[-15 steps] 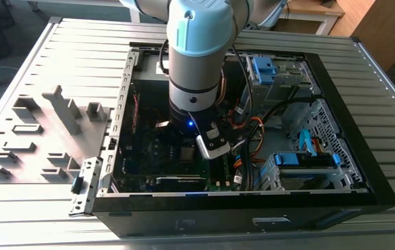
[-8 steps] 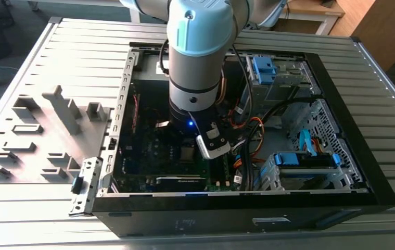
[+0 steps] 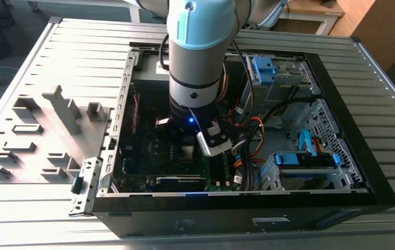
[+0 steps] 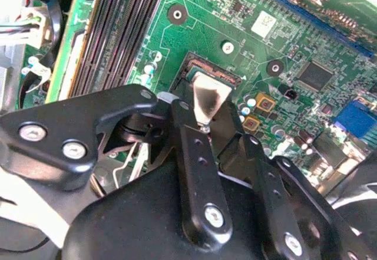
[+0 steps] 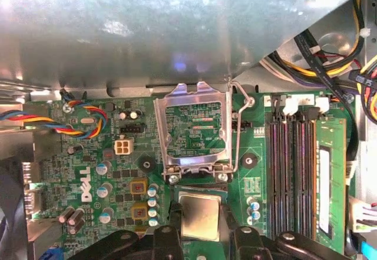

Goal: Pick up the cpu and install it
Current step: 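Place the cpu into insertion slot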

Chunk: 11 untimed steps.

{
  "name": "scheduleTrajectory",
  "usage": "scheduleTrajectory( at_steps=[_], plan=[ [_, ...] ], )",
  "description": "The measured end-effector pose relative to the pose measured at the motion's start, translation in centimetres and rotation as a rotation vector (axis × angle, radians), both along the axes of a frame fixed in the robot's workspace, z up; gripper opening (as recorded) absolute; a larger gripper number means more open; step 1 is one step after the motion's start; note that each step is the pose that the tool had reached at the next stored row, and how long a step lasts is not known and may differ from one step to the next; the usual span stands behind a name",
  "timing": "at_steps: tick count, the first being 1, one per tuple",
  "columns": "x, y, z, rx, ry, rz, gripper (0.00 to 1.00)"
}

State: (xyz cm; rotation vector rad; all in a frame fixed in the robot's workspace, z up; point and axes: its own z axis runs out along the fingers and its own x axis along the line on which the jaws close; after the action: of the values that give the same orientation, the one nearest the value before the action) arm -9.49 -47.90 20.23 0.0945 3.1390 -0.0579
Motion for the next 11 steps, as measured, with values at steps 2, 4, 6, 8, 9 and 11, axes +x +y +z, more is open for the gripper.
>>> scheduleTrajectory(
  at_steps=[2, 4, 6, 8, 9, 11],
  plan=[
    [0.00, -0.03, 0.01, -0.0023, 0.0001, 0.000, 0.38],
    [0.00, -0.20, 0.01, -0.0042, 0.0002, 0.000, 0.38],
    [0.00, -0.42, 0.01, -0.0045, 0.0002, 0.000, 0.38],
    [0.09, -0.42, 0.01, -0.0043, 0.0000, 0.005, 0.38],
    [0.14, -0.42, 0.00, -0.0043, 0.0000, 0.008, 0.38],
    [0.14, -0.42, 0.01, -0.0044, 0.0000, 0.008, 0.38]
  ],
)
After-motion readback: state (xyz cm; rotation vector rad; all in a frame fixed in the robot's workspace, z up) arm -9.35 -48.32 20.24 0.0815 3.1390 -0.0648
